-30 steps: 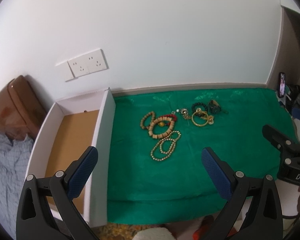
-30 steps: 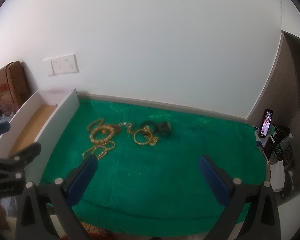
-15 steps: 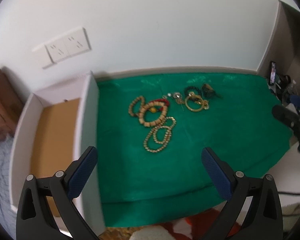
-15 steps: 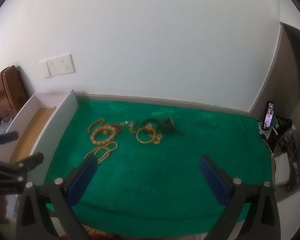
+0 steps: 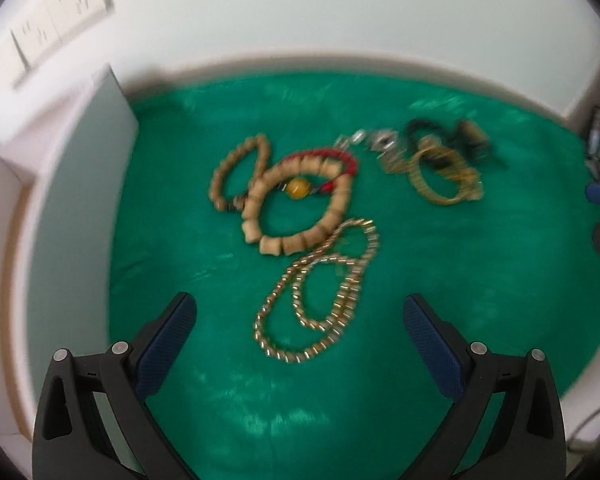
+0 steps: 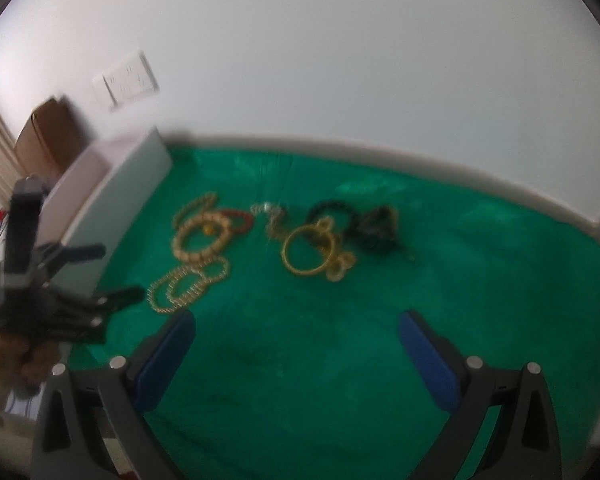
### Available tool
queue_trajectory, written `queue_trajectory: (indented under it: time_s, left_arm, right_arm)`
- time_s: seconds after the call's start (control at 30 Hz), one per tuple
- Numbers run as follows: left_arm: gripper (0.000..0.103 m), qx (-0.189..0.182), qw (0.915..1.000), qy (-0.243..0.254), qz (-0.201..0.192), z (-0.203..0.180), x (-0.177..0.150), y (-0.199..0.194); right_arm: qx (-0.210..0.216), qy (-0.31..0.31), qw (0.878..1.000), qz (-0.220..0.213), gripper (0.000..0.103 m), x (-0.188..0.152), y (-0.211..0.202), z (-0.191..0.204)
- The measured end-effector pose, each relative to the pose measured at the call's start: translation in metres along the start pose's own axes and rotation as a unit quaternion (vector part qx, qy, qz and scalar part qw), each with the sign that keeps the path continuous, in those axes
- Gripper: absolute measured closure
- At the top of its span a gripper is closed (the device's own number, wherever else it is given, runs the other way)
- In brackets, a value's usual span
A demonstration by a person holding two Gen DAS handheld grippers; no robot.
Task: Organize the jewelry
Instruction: 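Grasp the gold bead necklace with the left tool while the right tool grasps the gold bangle, then carry both pieces into the white box and open both tools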
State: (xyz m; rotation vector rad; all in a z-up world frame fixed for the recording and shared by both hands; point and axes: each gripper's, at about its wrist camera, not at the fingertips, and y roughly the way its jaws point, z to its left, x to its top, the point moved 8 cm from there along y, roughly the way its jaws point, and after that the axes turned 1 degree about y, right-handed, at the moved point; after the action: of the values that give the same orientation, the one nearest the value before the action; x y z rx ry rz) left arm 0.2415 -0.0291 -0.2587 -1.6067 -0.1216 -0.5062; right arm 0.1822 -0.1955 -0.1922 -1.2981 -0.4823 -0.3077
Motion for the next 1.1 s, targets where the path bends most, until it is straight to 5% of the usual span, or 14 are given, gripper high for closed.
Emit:
queue_trajectory:
  time_s: [0.1, 0.17, 0.27, 0.43, 0.53, 0.6, 0.67, 1.1]
  left_arm:
    - [0.007, 0.015, 0.9995, -0.019, 0.022, 0.011, -0.005, 0.029]
    - [0.016, 0.02, 0.9989, -0.027, 0.032, 0.014, -0.011, 0.039]
    - [0.016, 0.009, 0.9985, -0.047, 0.027, 0.02, -0.015, 0.042]
    - [0.047, 0.025, 0.9983, -0.047, 0.022, 0.026, -0.02, 0.042]
    - [0.086, 0.017, 0.9989, -0.036, 0.024, 0.017, -0.023, 0.037]
    - [0.09, 0.007, 0.9989, -0.036, 0.03, 0.012, -0.025, 0.035]
    - [0.098, -0.007, 0.9985, -0.048, 0.025, 0.012, -0.027, 0.031]
    - [0.098, -0.073, 0.9848, -0.146, -0.059, 0.023, -0.025, -0.092]
  right_arm:
    - [0.016, 0.032, 0.999, 0.029, 0.027, 0.008, 0.044, -0.022]
    - [0.023, 0.037, 0.999, 0.03, 0.031, 0.016, 0.06, -0.028]
    - [0.033, 0.016, 0.999, 0.031, 0.047, 0.033, 0.079, -0.025]
    - [-0.003, -0.011, 0.996, 0.089, 0.065, 0.04, 0.129, -0.03]
    - [-0.003, -0.011, 0.995, 0.099, 0.08, 0.039, 0.145, -0.033]
    - [-0.009, -0.011, 0.995, 0.097, 0.093, 0.04, 0.146, -0.036]
    - [-0.002, -0.001, 0.996, 0.087, 0.096, 0.042, 0.138, -0.036]
    - [0.052, -0.043, 0.998, 0.006, 0.096, 0.054, 0.022, 0.001]
